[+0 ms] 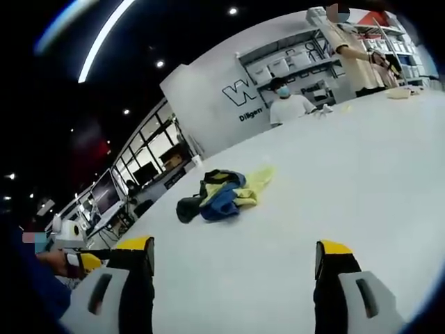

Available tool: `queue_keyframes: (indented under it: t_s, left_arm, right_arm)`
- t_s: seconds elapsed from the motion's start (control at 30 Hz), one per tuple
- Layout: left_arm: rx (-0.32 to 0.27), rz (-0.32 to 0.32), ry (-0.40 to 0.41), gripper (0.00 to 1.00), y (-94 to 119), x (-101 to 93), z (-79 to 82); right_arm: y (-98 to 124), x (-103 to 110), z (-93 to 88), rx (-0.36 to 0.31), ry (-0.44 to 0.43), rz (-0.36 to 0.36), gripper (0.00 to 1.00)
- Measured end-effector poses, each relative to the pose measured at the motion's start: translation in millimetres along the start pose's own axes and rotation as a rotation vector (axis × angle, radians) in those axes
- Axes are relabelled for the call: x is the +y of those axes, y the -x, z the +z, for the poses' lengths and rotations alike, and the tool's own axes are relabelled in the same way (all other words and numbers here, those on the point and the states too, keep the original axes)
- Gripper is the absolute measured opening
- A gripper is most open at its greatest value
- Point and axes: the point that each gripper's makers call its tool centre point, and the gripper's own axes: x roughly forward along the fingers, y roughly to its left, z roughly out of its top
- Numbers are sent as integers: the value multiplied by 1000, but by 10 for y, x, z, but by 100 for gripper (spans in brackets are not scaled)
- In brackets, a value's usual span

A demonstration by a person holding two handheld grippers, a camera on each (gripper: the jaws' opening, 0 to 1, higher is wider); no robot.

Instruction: Fold the garment on the visible template until the final outline fits inside the template.

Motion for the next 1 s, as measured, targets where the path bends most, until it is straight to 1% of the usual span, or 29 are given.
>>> queue_keyframes:
  t_s: [0.2, 0.4, 0.53, 0.63, 0.73, 0.8, 0.83, 0.9, 1.0]
  left_arm:
    - [3, -3, -14, 99, 10, -18, 13]
    - [2, 1, -21, 99, 17, 3, 17]
    - [7, 3, -22, 99, 7, 16, -7]
    - [4, 0, -14, 99, 6, 15, -11]
    - [2, -3, -11, 99, 8, 29, -15]
    - [1, -1, -10, 99, 10, 63, -18]
    - [2, 0, -10, 99, 10, 73, -20]
    - [4, 0, -5, 99, 17, 112, -30]
    - [4, -3, 0, 99, 26, 156, -42]
  right_arm:
    - [18, 7, -26, 2, -3, 1, 95]
    - [12, 1, -29, 8, 7, 5, 94]
    - [-27, 27, -65, 46, 51, 12, 93]
    - [-82, 31, -50, 61, 68, 21, 93]
    - [-186, 26, -10, 71, 103, 28, 91]
    - [-302, 107, 11, 81, 133, 46, 89]
    - [-325, 119, 17, 83, 140, 50, 89]
    - [-473, 156, 23, 105, 197, 74, 87]
    - [-664, 218, 62, 126, 252, 91, 85]
